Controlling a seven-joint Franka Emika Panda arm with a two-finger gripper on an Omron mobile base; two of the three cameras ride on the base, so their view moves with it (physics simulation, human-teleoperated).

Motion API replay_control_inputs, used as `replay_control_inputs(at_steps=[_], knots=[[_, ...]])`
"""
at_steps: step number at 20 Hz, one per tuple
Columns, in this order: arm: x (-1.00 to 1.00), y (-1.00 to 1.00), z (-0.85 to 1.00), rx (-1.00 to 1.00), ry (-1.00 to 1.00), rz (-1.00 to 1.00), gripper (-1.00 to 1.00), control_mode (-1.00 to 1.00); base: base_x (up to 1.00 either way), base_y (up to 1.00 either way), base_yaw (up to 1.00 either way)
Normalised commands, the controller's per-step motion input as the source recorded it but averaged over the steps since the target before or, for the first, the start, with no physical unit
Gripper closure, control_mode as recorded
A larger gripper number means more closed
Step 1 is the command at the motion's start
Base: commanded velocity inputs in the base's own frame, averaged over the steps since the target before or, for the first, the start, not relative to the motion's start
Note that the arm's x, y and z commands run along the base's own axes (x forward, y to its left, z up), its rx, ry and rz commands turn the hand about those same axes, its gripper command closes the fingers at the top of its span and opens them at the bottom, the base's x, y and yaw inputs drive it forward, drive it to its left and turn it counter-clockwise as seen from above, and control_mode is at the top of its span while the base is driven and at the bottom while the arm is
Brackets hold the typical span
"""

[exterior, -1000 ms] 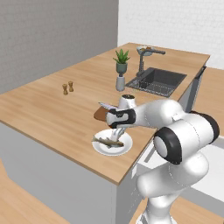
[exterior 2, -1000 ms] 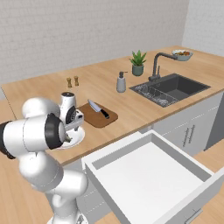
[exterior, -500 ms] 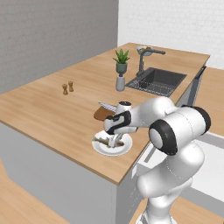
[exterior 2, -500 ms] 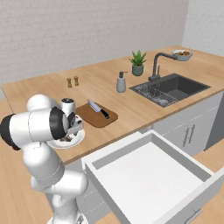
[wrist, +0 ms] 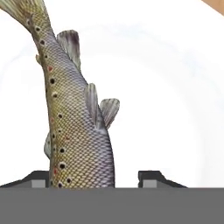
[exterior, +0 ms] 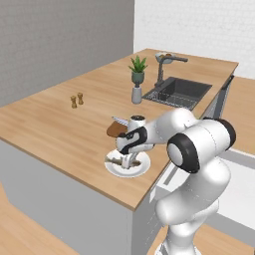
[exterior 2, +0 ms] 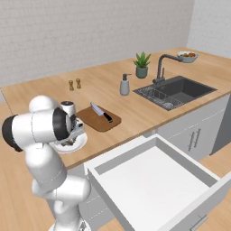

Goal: Pick up the knife from the drawer and place it on the cutting board. Then place the meat from the plate to the cutting board.

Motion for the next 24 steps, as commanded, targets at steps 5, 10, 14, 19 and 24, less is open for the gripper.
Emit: replay_control_inputs(at_steps=[5, 10, 14, 19, 24], knots=[[-0.02, 0.2, -0.39, -0.06, 0.0, 0.0, 1.0, -1.0, 0.0, 0.0, 0.0], [-0.06, -0.27, 0.68, 0.04, -0.21, -0.02, 1.0, -1.0, 0.0, 0.0, 0.0], [0.17, -0.6, 0.98, 0.11, -0.13, -0.1, 1.0, -1.0, 0.0, 0.0, 0.0], [0.74, -0.37, 0.28, 0.02, 0.0, -0.15, 1.0, -1.0, 0.0, 0.0, 0.0], [0.85, -0.19, 0.0, 0.0, 0.0, -0.1, 1.0, -1.0, 0.0, 0.0, 0.0]])
